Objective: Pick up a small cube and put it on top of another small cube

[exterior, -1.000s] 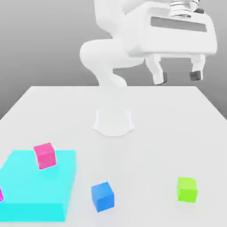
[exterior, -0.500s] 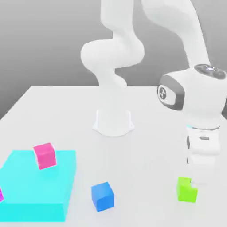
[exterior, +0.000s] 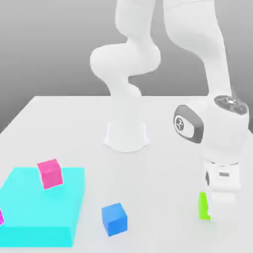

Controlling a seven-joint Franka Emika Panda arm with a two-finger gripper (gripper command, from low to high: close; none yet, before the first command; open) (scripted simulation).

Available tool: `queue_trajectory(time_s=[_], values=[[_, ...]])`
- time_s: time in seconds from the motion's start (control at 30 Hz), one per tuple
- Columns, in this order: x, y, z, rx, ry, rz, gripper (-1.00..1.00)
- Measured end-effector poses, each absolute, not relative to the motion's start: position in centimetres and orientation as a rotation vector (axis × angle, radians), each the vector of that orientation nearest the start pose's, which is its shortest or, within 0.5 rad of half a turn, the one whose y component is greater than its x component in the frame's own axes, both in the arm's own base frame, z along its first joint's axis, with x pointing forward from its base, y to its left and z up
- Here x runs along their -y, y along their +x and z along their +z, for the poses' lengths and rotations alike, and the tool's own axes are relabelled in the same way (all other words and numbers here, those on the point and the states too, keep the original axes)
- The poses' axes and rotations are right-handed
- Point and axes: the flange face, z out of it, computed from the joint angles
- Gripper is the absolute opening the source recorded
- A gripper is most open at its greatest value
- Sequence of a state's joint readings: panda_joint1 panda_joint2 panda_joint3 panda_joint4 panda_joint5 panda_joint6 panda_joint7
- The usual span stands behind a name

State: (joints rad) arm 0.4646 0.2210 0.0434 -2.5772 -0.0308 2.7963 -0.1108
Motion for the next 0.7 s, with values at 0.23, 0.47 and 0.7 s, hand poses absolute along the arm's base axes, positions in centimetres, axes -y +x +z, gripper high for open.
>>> queue_trajectory(time_s=[0.23,0.47,0.7], values=[[-5.4,42.5,22.7,0.248,-3.141,-0.002,-1.00],[4.0,41.6,21.4,-0.214,-3.133,0.001,-1.00],[3.2,41.5,18.4,-0.187,-3.136,0.002,1.00]])
